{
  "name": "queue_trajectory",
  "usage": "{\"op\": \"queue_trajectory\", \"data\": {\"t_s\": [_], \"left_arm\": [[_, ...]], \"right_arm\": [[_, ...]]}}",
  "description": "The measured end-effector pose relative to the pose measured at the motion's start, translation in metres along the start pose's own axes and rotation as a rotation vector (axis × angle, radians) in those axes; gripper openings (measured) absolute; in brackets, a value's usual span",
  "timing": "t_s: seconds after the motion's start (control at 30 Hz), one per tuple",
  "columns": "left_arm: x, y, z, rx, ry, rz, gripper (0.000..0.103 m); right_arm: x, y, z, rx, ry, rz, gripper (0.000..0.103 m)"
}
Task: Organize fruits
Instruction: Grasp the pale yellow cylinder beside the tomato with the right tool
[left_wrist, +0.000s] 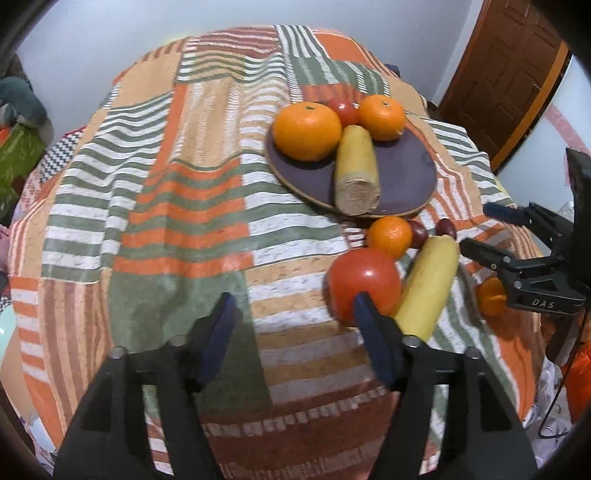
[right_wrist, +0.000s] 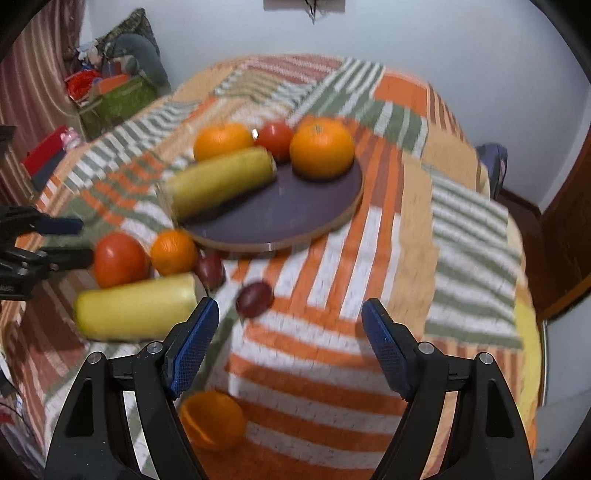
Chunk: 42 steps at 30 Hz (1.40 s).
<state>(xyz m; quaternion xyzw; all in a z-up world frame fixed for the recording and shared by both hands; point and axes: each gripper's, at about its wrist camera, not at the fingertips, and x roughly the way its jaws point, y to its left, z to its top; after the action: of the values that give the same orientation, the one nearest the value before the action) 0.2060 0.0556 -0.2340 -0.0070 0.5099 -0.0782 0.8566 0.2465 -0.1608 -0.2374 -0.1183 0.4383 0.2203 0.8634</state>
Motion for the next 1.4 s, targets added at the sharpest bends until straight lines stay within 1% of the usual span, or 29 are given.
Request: {"op": "queue_trajectory", "data": {"t_s": [0.1, 0.23, 0.3, 0.37, 0.43, 0.53, 0.6, 0.63, 0.73, 0.77, 0.87, 0.9, 1.0, 1.07, 1.17, 1.3, 1.37, 1.4], "left_arm": [[0.005, 0.004, -0.004, -0.001, 0.019, 0.005, 0.07], [0.012, 0.006, -0.011, 0.0, 0.037, -0.007, 0.07], [0.017, 0.003, -0.012, 0.005, 0.057, -0.009, 0.07], [0.024, -0.001, -0.012, 0.019, 0.079, 0.003, 0.07], [0.025, -0.003, -0.011, 0.032, 0.08, 0.016, 0.07], [0.025, -0.001, -0.011, 0.013, 0.091, -0.016, 0.07], [0.021, -0.005, -0.013, 0.017, 0.092, -0.039, 0.07], [0.018, -0.011, -0.015, 0.034, 0.092, -0.057, 0.07], [0.009, -0.025, -0.022, 0.086, 0.088, -0.071, 0.07], [0.007, -0.032, -0.025, 0.102, 0.092, -0.091, 0.07], [0.006, -0.051, -0.031, 0.124, 0.108, -0.139, 0.07], [0.006, -0.057, -0.031, 0.133, 0.107, -0.144, 0.07], [0.006, -0.074, -0.033, 0.156, 0.095, -0.142, 0.07], [0.006, -0.079, -0.032, 0.156, 0.084, -0.144, 0.07], [-0.001, -0.072, -0.029, 0.118, 0.056, -0.146, 0.07], [-0.019, -0.049, -0.029, 0.059, -0.006, -0.096, 0.07], [-0.026, -0.037, -0.03, 0.019, -0.027, -0.088, 0.07], [-0.029, -0.032, -0.03, 0.001, -0.036, -0.082, 0.07]], "right_arm": [[0.006, -0.001, 0.001, 0.008, 0.01, 0.002, 0.077], [0.011, -0.002, 0.006, 0.007, 0.01, 0.014, 0.077], [0.011, 0.001, 0.007, -0.007, 0.004, -0.001, 0.077], [0.009, 0.005, 0.003, -0.011, -0.003, -0.01, 0.077], [0.009, 0.003, 0.003, -0.007, -0.004, -0.009, 0.077], [0.01, -0.001, 0.001, 0.018, 0.008, 0.009, 0.077], [0.01, -0.001, 0.0, 0.025, 0.012, 0.003, 0.077], [0.01, -0.001, -0.001, 0.022, 0.011, -0.004, 0.077], [0.008, 0.002, 0.0, 0.014, 0.008, -0.01, 0.077], [0.007, 0.002, 0.001, 0.011, 0.005, -0.008, 0.077], [0.0, 0.012, 0.003, -0.014, -0.006, 0.037, 0.077], [-0.004, 0.018, 0.004, -0.031, -0.015, 0.038, 0.077], [-0.011, 0.027, 0.004, -0.056, -0.033, 0.019, 0.077], [-0.017, 0.028, 0.005, -0.042, -0.044, 0.026, 0.077], [-0.028, 0.029, 0.007, -0.011, -0.054, 0.068, 0.077], [-0.038, 0.041, 0.006, -0.007, -0.064, 0.098, 0.077], [-0.037, 0.05, 0.003, -0.012, -0.049, 0.115, 0.072], [-0.035, 0.052, 0.003, -0.015, -0.037, 0.125, 0.065]]}}
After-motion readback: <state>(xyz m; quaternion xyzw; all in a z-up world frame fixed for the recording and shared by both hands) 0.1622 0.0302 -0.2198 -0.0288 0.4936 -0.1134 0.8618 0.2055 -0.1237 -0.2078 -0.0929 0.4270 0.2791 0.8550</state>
